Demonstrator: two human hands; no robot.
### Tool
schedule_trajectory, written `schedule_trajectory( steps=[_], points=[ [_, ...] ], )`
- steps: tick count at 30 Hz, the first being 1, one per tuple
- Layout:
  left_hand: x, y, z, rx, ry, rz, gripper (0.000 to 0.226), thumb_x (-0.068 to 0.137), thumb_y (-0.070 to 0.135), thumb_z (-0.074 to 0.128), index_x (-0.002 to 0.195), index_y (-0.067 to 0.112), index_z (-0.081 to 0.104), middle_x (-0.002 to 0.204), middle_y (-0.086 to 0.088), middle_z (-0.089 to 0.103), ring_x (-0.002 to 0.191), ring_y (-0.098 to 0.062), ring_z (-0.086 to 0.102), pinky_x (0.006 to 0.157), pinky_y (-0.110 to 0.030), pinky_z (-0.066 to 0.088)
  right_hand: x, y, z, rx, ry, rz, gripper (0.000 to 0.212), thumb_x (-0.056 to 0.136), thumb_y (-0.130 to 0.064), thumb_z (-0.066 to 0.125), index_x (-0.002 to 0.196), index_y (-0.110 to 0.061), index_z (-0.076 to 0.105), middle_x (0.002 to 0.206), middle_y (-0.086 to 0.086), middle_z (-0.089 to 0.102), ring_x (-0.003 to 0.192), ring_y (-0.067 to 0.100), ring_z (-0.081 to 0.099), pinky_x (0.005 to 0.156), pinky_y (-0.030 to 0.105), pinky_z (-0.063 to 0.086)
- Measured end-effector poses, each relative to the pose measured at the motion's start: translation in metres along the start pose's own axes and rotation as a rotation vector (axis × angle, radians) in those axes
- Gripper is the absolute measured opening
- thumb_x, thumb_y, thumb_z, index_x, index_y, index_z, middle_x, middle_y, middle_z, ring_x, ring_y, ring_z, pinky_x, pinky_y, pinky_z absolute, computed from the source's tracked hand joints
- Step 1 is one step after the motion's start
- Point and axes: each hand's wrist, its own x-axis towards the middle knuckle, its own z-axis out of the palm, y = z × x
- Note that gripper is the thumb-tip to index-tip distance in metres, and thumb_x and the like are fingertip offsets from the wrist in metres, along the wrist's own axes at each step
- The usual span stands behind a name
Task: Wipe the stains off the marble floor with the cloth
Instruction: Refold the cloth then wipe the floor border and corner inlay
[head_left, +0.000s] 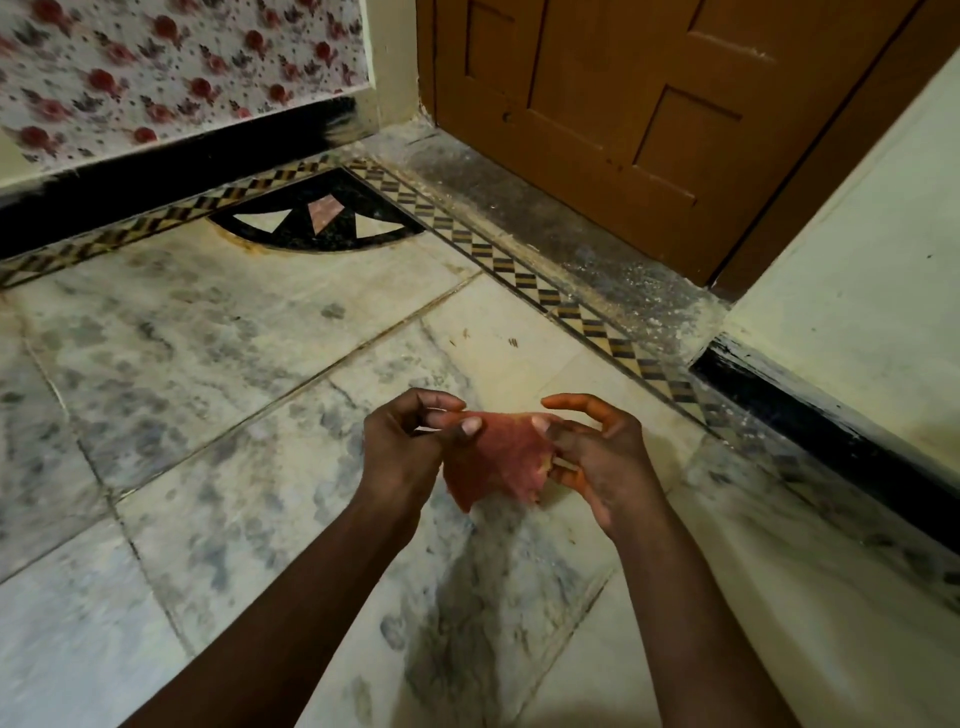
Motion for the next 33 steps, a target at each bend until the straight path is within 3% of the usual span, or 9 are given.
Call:
schedule_trajectory(
  steps=[7, 11, 16, 18, 22, 25, 28, 30, 33],
  points=[
    [-0.001, 0.004, 0.003, 0.122, -0.048, 0.133, 0.027, 0.074, -0.002, 0.089, 0.093, 0.016, 0.083, 0.086, -0.003, 0.081, 0.075, -0.014, 0.073, 0.066, -0.026, 0.06, 0.008, -0.001, -0.002, -0.142, 0.072, -0.081, 0.025, 0.089, 0.012, 0.071, 0.089, -0.012, 0.081, 0.088, 0.01, 0.081, 0.085, 0.029, 0.079, 0.062, 0.035, 0.063],
    [0.003, -0.002, 0.006, 0.238, -0.091, 0.202, 0.041, 0.072, -0.005, 0.09, 0.099, 0.023, 0.081, 0.1, 0.003, 0.075, 0.079, -0.008, 0.072, 0.064, -0.02, 0.057, 0.006, -0.002, -0.01, -0.238, 0.048, -0.152, 0.034, 0.073, 0.014, 0.086, 0.09, -0.016, 0.08, 0.083, 0.004, 0.082, 0.08, 0.018, 0.079, 0.067, 0.031, 0.064],
    [0.003, -0.004, 0.008, 0.487, -0.043, 0.342, 0.019, 0.078, -0.001, 0.087, 0.083, 0.017, 0.08, 0.097, 0.0, 0.064, 0.082, -0.005, 0.065, 0.059, -0.012, 0.048, 0.0, 0.0, -0.02, -0.54, 0.107, -0.311, 0.024, 0.07, -0.008, 0.094, 0.07, -0.026, 0.079, 0.083, -0.006, 0.076, 0.087, 0.013, 0.07, 0.08, 0.031, 0.056],
    [0.001, 0.002, 0.008, 0.497, -0.079, 0.336, 0.015, 0.078, 0.005, 0.089, 0.079, 0.017, 0.079, 0.098, 0.001, 0.063, 0.086, -0.003, 0.067, 0.062, -0.016, 0.052, -0.005, -0.003, -0.03, -0.596, 0.091, -0.312, 0.025, 0.074, -0.01, 0.092, 0.068, -0.028, 0.075, 0.092, -0.008, 0.071, 0.093, 0.01, 0.066, 0.081, 0.028, 0.051],
    [-0.001, 0.012, 0.021, 0.341, -0.301, 0.208, 0.011, 0.083, -0.002, 0.082, 0.085, -0.001, 0.072, 0.077, -0.004, 0.071, 0.06, -0.008, 0.068, 0.056, -0.018, 0.051, -0.02, -0.02, -0.052, -0.398, -0.042, -0.233, 0.013, 0.085, -0.001, 0.083, 0.082, -0.012, 0.074, 0.075, 0.003, 0.075, 0.069, 0.019, 0.072, 0.066, 0.03, 0.061],
    [0.005, 0.006, 0.046, 0.337, -0.306, 0.184, 0.01, 0.086, 0.005, 0.083, 0.087, 0.007, 0.073, 0.082, -0.005, 0.072, 0.063, -0.007, 0.065, 0.054, -0.017, 0.048, -0.011, -0.022, -0.071, -0.418, 0.061, -0.242, 0.019, 0.081, -0.002, 0.086, 0.085, -0.017, 0.075, 0.077, -0.001, 0.076, 0.072, 0.016, 0.073, 0.067, 0.032, 0.062],
    [0.021, -0.022, 0.064, 0.421, -0.334, 0.072, 0.023, 0.084, 0.021, 0.087, 0.101, 0.017, 0.072, 0.091, -0.003, 0.075, 0.079, -0.015, 0.072, 0.065, -0.028, 0.057, 0.007, -0.005, -0.086, -0.629, 0.323, -0.283, 0.03, 0.077, -0.002, 0.089, 0.096, -0.021, 0.073, 0.097, 0.0, 0.075, 0.093, 0.021, 0.072, 0.086, 0.04, 0.059],
    [0.034, -0.051, 0.065, 0.644, -0.302, 0.1, 0.038, 0.082, 0.026, 0.088, 0.113, 0.019, 0.068, 0.102, -0.002, 0.073, 0.092, -0.02, 0.072, 0.081, -0.033, 0.057, 0.01, 0.014, -0.085, -0.76, 0.463, -0.421, 0.026, 0.083, 0.001, 0.081, 0.101, -0.017, 0.074, 0.104, 0.006, 0.072, 0.099, 0.025, 0.068, 0.087, 0.033, 0.053],
    [0.048, -0.081, 0.044, 0.94, -0.233, 0.239, 0.048, 0.086, 0.024, 0.08, 0.129, 0.015, 0.061, 0.126, -0.01, 0.061, 0.114, -0.032, 0.065, 0.095, -0.041, 0.054, 0.011, 0.065, -0.064, -0.922, 0.28, -0.498, 0.025, 0.094, -0.012, 0.06, 0.114, -0.005, 0.073, 0.12, 0.014, 0.07, 0.113, 0.032, 0.066, 0.094, 0.032, 0.051]
  ],
)
